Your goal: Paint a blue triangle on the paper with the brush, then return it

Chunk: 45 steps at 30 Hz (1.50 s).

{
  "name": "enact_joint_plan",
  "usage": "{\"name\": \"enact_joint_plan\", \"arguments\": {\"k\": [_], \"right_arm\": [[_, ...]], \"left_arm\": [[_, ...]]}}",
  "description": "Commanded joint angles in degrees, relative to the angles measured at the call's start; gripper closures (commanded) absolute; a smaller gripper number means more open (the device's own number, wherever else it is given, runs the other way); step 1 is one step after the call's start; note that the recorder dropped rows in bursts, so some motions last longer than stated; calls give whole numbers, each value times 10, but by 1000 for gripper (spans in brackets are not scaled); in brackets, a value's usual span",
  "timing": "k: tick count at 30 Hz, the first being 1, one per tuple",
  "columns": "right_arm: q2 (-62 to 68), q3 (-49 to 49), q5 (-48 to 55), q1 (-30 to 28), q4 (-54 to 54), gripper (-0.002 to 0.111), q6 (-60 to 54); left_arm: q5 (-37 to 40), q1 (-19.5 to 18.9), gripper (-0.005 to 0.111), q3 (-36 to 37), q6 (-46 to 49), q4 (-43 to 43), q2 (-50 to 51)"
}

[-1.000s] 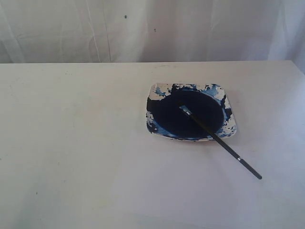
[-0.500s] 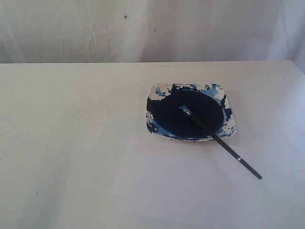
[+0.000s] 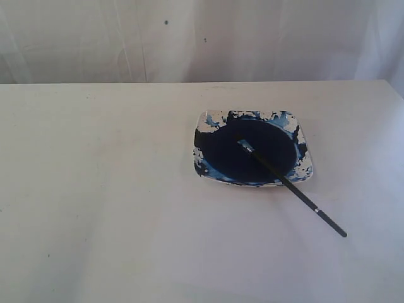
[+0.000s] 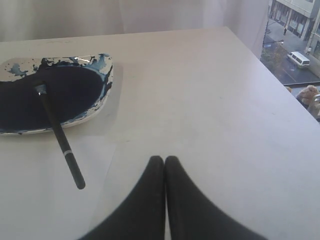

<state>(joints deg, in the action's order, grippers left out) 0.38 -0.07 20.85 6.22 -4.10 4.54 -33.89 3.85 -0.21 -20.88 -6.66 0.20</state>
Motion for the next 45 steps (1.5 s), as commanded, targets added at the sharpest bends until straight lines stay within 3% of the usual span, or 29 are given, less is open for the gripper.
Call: {"name": "enact_joint_plan", "arguments": {"k": [1,9,15,25,38,45], "right_arm": [[-4,1,-8,1,-4,108,2],[-4,1,-8,1,-4,108,2],[-4,1,-8,1,-4,108,2],[-4,1,-8,1,-4,108,2],[-4,1,-8,1,-4,108,2],[-4,1,-8,1,-4,108,2]], "left_arm": [[24,3,107,-29,9,2,-2],[94,3,107,-126,64,16,54],[263,3,107,-202,64,67,136],[394,6,107,-271,62,43,263],[420,172,107,-279,172,41,319],[436,210,107,-279,173,41,325]]}}
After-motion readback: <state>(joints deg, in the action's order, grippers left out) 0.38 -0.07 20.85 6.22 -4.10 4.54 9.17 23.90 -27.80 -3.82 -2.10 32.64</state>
